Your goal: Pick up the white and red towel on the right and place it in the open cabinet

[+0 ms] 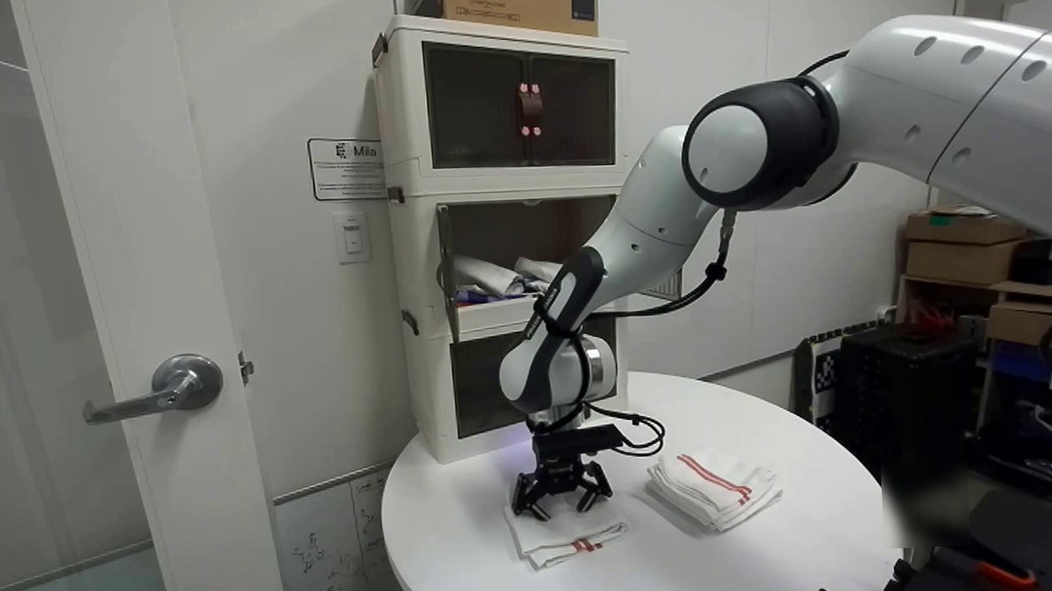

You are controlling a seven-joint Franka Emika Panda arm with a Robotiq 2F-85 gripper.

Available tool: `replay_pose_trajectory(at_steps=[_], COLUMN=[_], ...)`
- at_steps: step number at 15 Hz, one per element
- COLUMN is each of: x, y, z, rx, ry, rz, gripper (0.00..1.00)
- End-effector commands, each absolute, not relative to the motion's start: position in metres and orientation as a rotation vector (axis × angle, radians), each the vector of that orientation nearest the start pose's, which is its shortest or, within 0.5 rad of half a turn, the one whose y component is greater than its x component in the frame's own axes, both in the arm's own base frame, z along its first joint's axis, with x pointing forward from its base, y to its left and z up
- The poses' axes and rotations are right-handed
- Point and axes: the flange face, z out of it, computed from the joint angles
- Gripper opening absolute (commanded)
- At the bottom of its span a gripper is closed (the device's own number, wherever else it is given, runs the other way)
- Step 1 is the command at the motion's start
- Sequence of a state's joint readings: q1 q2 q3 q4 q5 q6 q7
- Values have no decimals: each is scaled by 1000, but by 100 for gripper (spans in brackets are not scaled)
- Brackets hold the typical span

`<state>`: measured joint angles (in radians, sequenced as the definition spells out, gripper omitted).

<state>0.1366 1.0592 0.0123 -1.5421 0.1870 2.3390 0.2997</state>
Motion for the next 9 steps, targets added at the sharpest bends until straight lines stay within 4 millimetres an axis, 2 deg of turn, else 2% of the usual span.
replay_pose_trajectory(at_steps=[1,6,9], x=[614,594,591], y=[102,111,114], z=[6,7,18], rx=[-3022,-3034,-3046], ry=[514,666,761], rz=[517,557,507], gripper=[100,100,100])
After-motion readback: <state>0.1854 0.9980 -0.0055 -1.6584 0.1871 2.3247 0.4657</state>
